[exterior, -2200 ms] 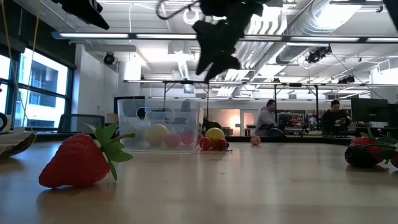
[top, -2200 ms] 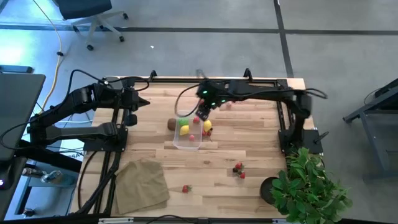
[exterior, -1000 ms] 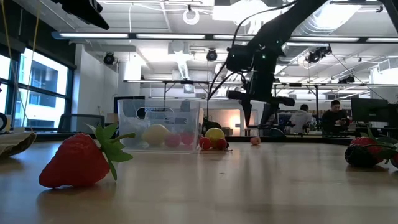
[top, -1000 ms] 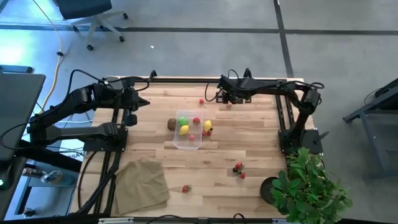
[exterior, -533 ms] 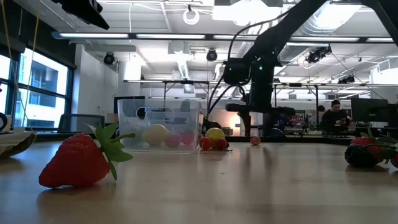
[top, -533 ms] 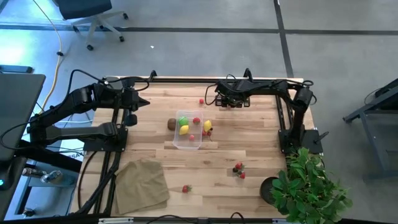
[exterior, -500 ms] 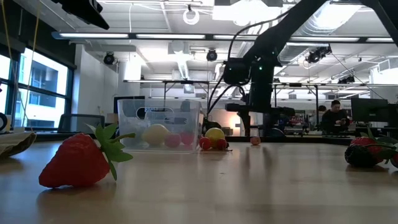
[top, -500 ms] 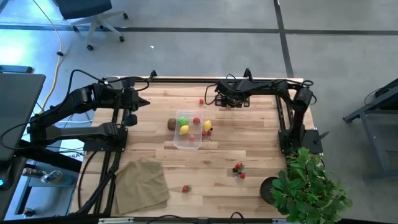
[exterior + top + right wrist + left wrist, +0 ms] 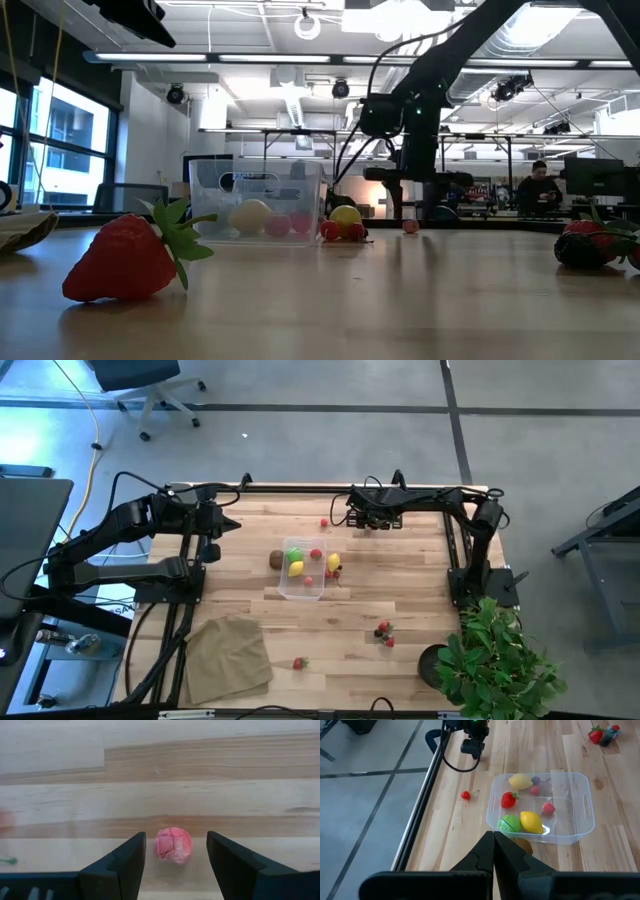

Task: Pick and placing Produce into tupperware
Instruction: Put the peach into the transparent bin

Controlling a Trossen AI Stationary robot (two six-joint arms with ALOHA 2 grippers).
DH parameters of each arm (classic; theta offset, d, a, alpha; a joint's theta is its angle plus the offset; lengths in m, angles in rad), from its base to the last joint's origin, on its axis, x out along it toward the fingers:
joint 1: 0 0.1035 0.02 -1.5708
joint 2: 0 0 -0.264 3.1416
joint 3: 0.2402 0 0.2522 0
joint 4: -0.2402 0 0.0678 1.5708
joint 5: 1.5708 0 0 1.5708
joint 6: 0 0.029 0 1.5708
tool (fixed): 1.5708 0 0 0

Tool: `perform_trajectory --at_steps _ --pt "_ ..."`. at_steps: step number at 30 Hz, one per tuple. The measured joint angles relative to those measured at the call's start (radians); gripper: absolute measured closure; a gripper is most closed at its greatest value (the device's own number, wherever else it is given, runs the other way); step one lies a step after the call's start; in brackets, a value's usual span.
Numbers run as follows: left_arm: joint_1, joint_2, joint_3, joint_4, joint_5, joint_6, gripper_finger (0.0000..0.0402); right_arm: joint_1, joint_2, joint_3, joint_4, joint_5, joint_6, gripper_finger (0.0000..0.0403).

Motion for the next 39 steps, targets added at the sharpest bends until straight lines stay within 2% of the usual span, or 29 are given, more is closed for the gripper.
perform_trajectory --at_steps 8,23,39 --pt "0.000 0.000 0.000 0.000 0.000 0.000 0.0401 -0.009 0.039 0.000 0.021 -0.045 -0.025 0.0200" --pt "0.000 0.000 0.000 0.000 0.000 0.000 0.0401 -0.009 0.038 0.000 0.028 -0.035 -0.046 0.0205" --pt "0.000 0.000 0.000 0.000 0.000 0.000 0.0401 -0.009 0.038 0.000 0.026 -0.058 -0.057 0.0283"
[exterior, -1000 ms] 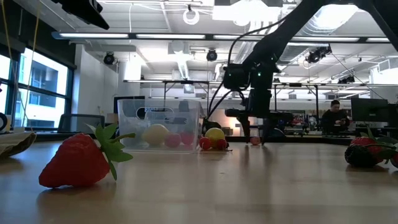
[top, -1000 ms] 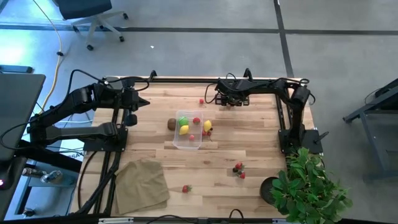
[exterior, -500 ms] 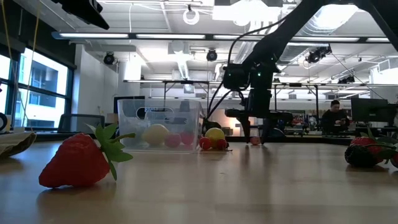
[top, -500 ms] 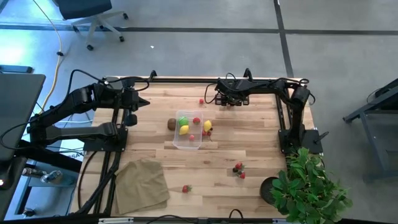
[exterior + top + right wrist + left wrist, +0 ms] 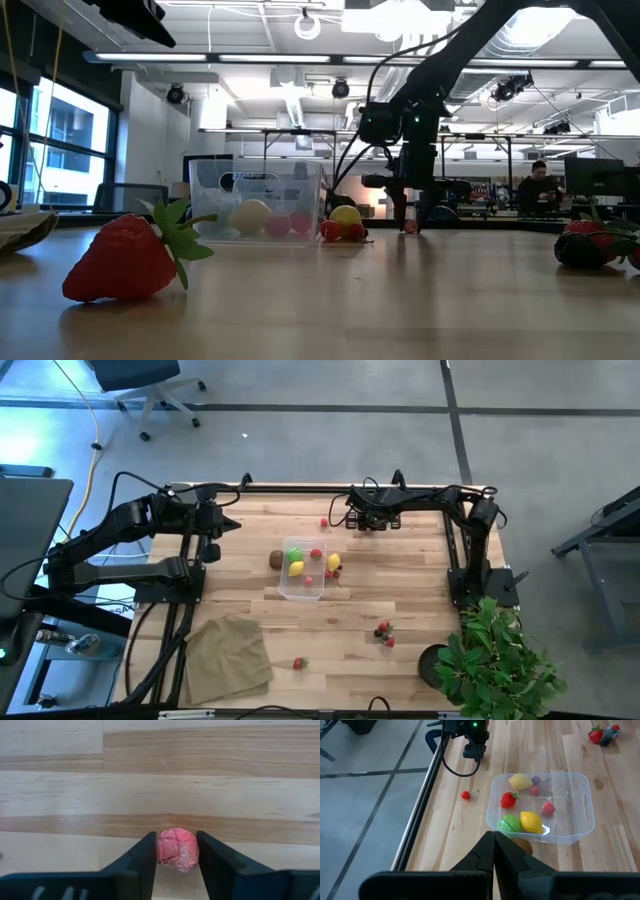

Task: Pick and placing Produce into tupperware
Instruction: Put the peach into the transparent bin

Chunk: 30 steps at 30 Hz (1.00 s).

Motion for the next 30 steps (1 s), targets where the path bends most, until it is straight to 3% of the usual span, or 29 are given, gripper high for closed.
perform_trajectory --at_steps 8,17,22,30 --pt "0.000 0.000 0.000 0.000 0.000 0.000 0.0401 0.000 0.000 0.000 0.004 -0.009 -0.003 0.0292" --pt "0.000 0.000 0.000 0.000 0.000 0.000 0.0401 0.001 -0.001 0.088 -0.017 -0.112 -0.134 0.0293" --pt "0.000 0.000 0.000 0.000 0.000 0.000 0.0401 0.004 -0.038 0.192 -0.078 -0.180 -0.257 0.0293" --pt "0.000 0.000 0.000 0.000 0.000 0.000 0.0401 0.046 -0.190 0.357 -0.088 -0.159 -0.578 0.0293"
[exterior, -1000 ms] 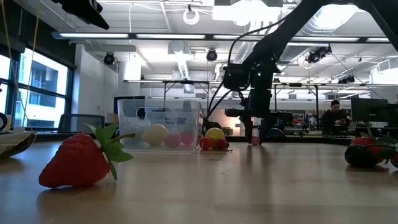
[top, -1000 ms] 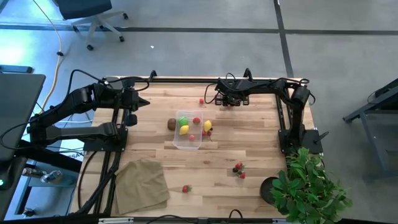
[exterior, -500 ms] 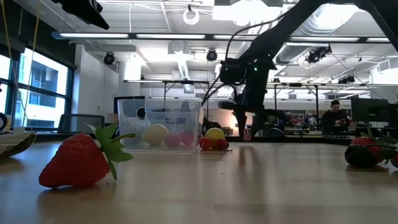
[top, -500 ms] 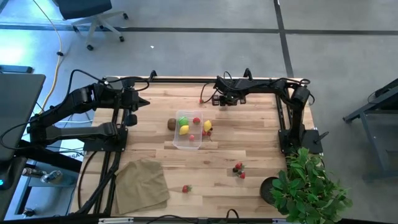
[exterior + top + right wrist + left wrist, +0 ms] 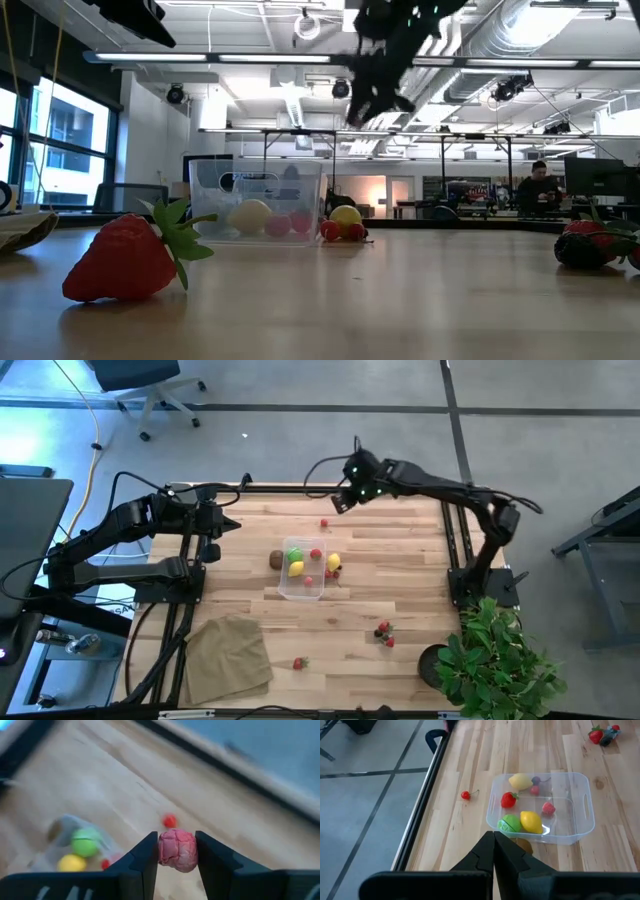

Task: Pick and placing Produce into tupperware
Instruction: Put the peach into the transparent bin

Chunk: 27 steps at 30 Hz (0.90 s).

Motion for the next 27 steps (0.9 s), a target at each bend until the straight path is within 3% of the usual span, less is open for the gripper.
perform_trajectory --at_steps 8,14,22,27 --pt "0.000 0.000 0.000 0.000 0.000 0.000 0.0401 0.121 -0.084 0.088 0.076 -0.069 -0.381 0.0293" --pt "0.000 0.000 0.000 0.000 0.000 0.000 0.0401 0.218 -0.078 0.087 0.121 -0.126 -0.544 0.0293" --pt "0.000 0.000 0.000 0.000 0.000 0.000 0.0401 0.347 0.009 0.085 0.234 -0.165 -0.523 0.0293" --pt "0.000 0.000 0.000 0.000 0.000 0.000 0.0401 0.390 0.115 0.085 0.273 -0.089 -0.469 0.0293"
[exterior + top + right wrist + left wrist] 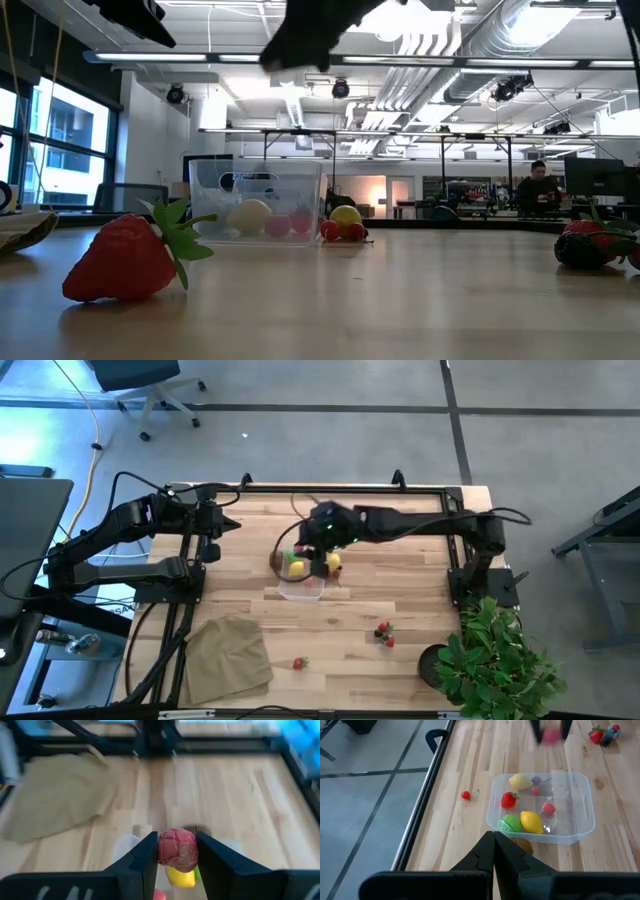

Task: Pick and placing Produce into tupperware
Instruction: Put the peach into the transparent bin

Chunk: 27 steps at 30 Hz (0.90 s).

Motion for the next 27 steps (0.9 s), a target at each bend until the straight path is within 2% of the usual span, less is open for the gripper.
perform_trajectory --at_steps 11,27 --pt "0.000 0.000 0.000 0.000 0.000 0.000 0.0401 -0.008 0.194 0.000 -0.080 -0.014 0.098 0.0293" --pt "0.000 0.000 0.000 0.000 0.000 0.000 0.0401 -0.051 0.285 0.000 -0.133 -0.021 0.057 0.0293"
